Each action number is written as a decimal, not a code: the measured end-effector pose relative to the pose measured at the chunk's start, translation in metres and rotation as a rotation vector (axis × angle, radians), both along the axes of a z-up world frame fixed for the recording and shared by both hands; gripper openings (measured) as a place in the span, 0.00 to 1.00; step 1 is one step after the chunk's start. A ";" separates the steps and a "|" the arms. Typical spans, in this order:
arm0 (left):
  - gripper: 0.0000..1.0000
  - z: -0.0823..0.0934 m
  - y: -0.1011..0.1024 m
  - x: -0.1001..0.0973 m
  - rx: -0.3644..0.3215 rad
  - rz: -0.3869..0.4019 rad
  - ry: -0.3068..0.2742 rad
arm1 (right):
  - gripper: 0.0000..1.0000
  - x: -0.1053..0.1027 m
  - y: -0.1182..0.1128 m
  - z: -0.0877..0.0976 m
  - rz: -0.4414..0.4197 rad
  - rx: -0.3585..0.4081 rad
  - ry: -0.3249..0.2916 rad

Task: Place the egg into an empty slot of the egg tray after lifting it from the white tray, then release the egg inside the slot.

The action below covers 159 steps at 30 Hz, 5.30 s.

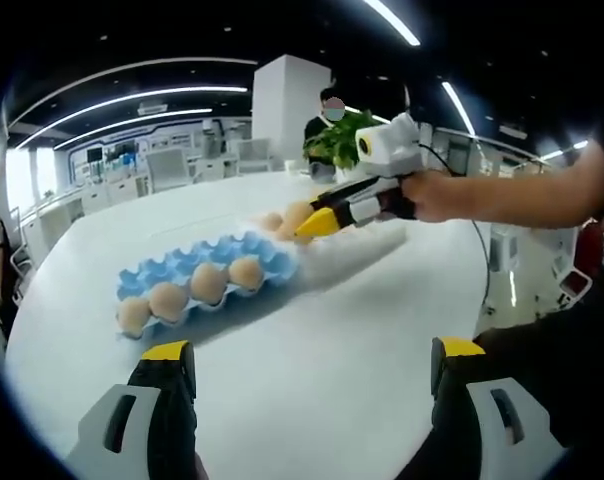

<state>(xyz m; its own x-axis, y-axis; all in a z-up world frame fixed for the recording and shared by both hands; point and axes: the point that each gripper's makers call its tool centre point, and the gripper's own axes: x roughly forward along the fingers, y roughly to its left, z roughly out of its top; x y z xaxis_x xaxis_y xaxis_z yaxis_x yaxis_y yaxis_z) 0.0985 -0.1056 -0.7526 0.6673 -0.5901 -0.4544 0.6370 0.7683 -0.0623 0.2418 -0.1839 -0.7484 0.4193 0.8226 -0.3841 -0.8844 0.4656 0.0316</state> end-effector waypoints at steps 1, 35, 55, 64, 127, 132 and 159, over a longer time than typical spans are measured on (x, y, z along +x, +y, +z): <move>1.00 0.000 0.000 0.000 0.000 0.000 0.000 | 0.30 0.000 0.002 -0.001 0.002 0.000 -0.003; 1.00 -0.002 0.002 -0.001 0.013 -0.004 0.001 | 0.30 -0.004 0.039 -0.024 0.071 -0.105 0.031; 1.00 -0.004 0.004 -0.004 0.016 0.001 0.004 | 0.29 -0.002 0.039 -0.031 0.089 -0.117 0.019; 1.00 -0.006 0.005 -0.005 0.017 0.002 0.008 | 0.29 -0.005 0.042 -0.025 0.104 -0.096 0.022; 0.99 0.017 0.028 0.012 0.018 0.050 -0.010 | 0.27 0.056 -0.030 -0.032 -0.046 -0.284 0.063; 0.99 0.017 0.019 0.015 0.010 0.035 -0.009 | 0.26 0.053 -0.030 -0.030 -0.059 -0.282 0.048; 0.99 0.020 0.010 0.029 0.007 0.034 -0.015 | 0.26 0.047 0.012 0.009 -0.072 -0.101 0.062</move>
<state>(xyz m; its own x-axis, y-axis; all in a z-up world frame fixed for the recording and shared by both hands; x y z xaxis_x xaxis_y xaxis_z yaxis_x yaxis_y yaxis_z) 0.1279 -0.0956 -0.7328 0.6940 -0.5634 -0.4483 0.6110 0.7902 -0.0471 0.2887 -0.1720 -0.7397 0.4492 0.7470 -0.4901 -0.8462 0.5318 0.0349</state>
